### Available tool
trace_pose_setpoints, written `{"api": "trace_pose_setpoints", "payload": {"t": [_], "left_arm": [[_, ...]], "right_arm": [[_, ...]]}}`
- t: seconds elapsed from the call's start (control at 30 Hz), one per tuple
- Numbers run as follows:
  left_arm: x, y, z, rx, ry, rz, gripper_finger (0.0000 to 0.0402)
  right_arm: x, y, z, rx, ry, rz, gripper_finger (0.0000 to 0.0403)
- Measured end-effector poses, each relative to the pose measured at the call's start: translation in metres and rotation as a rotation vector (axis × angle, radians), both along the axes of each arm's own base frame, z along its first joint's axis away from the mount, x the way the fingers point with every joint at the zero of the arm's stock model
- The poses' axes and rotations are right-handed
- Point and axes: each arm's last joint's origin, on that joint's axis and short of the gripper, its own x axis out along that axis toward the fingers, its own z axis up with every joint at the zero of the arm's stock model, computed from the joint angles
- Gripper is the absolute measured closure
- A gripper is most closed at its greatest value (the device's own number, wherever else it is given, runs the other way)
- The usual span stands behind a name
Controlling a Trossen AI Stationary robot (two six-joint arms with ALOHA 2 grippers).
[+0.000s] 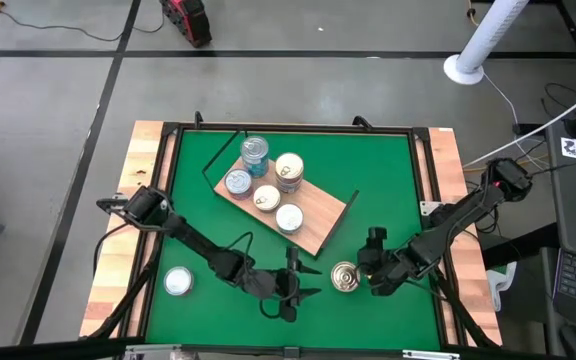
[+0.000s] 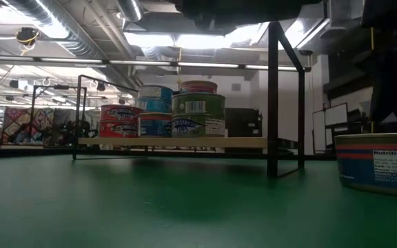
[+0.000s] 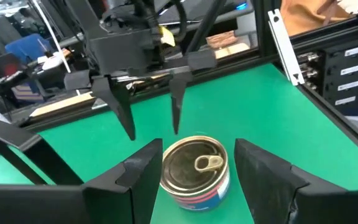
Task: Stack canned seafood by type on shelf
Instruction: Stack the blue and pink tuna can on top of the blue and pink tuna can on the shelf
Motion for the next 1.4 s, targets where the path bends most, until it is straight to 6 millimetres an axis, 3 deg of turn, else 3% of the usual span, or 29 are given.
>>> {"api": "trace_pose_setpoints", "payload": {"t": [0.4, 0.93, 1.4], "left_arm": [[0.001, 0.002, 0.000, -0.005, 0.000, 0.006, 0.0205], [0.001, 0.002, 0.000, -0.005, 0.000, 0.006, 0.0205], [0.001, 0.002, 0.000, 0.000, 0.003, 0.003, 0.0205]], "right_arm": [[0.004, 0.001, 0.002, -0.029, -0.078, -0.027, 0.0123], [0.013, 0.008, -0.025, -0.105, -0.004, -0.029, 0.0123], [0.000, -0.002, -0.032, -0.158, 0.121, -0.130, 0.0123]]}}
